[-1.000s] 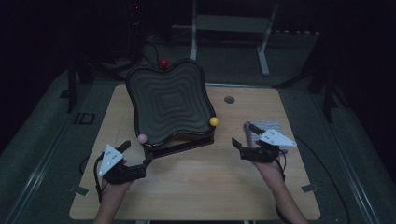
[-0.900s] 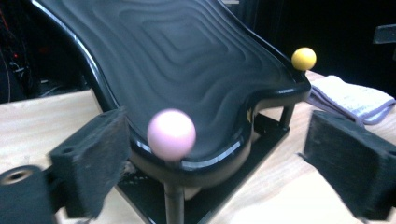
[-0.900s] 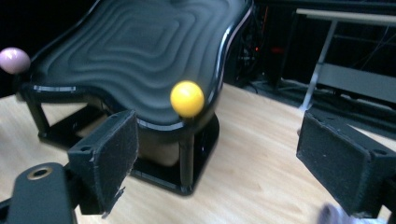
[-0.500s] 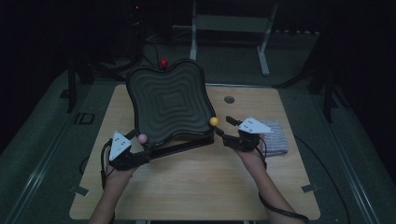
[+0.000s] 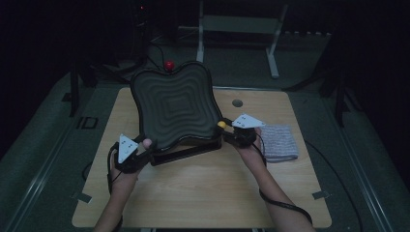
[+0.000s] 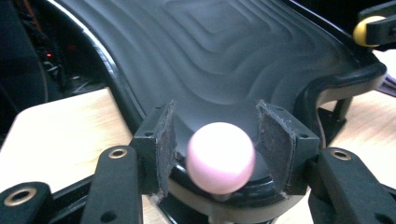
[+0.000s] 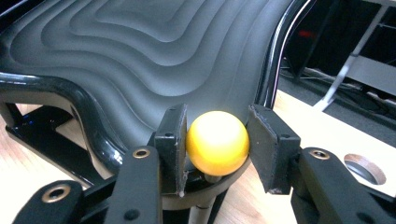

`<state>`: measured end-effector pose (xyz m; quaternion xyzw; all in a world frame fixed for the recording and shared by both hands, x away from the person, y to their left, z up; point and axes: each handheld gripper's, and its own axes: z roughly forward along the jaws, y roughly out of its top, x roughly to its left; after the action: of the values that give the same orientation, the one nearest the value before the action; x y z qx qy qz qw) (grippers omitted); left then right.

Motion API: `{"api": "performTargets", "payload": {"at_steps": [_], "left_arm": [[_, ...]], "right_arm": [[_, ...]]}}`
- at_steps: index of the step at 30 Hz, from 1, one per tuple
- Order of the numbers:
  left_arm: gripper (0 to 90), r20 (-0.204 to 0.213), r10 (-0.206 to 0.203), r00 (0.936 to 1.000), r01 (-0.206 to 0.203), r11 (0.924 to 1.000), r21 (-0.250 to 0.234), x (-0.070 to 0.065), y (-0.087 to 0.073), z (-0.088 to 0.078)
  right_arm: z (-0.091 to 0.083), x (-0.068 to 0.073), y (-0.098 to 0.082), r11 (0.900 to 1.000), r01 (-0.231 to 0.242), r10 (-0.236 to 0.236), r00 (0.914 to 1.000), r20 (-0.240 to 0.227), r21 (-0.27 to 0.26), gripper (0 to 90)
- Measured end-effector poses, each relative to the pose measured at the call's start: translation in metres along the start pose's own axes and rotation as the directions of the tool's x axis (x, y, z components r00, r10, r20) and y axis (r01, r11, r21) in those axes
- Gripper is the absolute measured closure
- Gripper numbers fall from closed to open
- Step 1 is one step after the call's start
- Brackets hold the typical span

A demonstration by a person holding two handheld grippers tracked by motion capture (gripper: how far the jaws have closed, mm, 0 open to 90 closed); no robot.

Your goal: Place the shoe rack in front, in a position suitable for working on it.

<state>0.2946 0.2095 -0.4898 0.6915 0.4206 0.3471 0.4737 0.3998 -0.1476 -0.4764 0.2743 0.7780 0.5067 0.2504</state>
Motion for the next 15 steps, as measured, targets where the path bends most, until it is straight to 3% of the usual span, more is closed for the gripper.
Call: {"api": "performTargets", "payload": {"at_steps": [3,8,10,15], "left_arm": [[47.3,-0.015,0.039,0.9991,-0.038,0.9992,0.014,-0.0048,-0.0005,0.0038],[54.6,-0.032,0.035,0.9989,-0.035,0.9994,0.009,-0.0037,-0.0007,0.0038],[58.9,-0.057,0.043,0.9975,-0.043,0.9990,0.011,-0.0040,-0.0011,0.0031],[59.2,-0.058,0.039,0.9975,-0.038,0.9991,0.020,-0.0041,0.0003,0.0027]], "right_arm": [[0.0014,0.0016,-0.0004,1.000,0.006,-0.006,1.0000,0.004,-0.001,58.6],[0.0018,0.0010,-0.0008,1.000,-0.007,0.007,1.0000,0.000,0.004,58.9],[0.0017,0.0018,-0.0017,1.000,-0.010,0.010,0.9999,0.005,0.000,59.1],[0.0009,0.0021,-0.0012,1.000,-0.021,0.021,0.9998,0.004,0.008,59.4]]}}
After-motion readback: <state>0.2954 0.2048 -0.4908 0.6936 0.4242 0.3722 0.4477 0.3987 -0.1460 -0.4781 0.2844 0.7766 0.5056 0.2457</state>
